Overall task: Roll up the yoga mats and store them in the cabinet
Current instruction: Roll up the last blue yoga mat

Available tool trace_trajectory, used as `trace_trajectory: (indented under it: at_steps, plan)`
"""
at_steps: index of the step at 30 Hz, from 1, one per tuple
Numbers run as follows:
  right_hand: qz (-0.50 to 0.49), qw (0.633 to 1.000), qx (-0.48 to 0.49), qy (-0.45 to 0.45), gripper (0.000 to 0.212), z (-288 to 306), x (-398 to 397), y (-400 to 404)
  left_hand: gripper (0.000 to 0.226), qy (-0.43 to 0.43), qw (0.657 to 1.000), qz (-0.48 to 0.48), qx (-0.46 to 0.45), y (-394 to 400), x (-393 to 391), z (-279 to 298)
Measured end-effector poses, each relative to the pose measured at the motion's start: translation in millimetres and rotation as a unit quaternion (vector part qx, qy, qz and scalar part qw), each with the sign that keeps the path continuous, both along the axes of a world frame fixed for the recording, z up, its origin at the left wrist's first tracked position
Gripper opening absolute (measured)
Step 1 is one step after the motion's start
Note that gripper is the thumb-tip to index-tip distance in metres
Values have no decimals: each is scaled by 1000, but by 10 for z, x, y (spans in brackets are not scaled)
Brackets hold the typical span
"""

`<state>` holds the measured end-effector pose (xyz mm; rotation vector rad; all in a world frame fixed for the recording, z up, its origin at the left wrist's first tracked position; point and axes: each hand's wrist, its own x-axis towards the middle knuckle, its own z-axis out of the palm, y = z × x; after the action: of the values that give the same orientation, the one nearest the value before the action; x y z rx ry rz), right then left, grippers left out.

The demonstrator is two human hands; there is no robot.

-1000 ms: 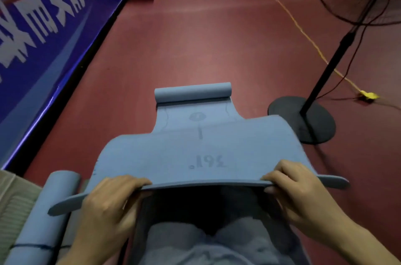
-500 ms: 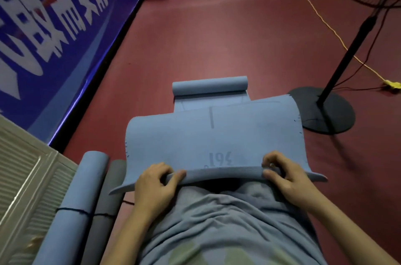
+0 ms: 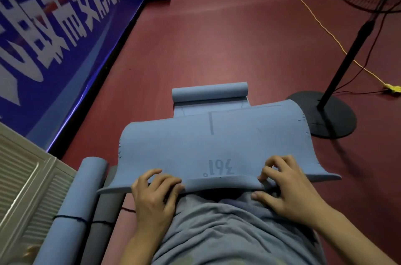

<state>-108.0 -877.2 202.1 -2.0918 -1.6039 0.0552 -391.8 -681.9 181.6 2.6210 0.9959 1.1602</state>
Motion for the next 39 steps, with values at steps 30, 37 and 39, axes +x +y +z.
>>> trace_trajectory:
  at_steps: [30, 37, 39]
  plan:
    - [-98, 987, 95, -85, 32, -158, -89, 391, 30, 143, 987, 1, -73, 239, 125, 121]
    - [-30, 998, 53, -17, 43, -198, 16, 360, 34, 219, 947, -11, -234, 398, 110, 312]
    - [-36, 998, 37, 22, 28, -153, 54, 422, 34, 189, 950, 22, -247, 385, 188, 284]
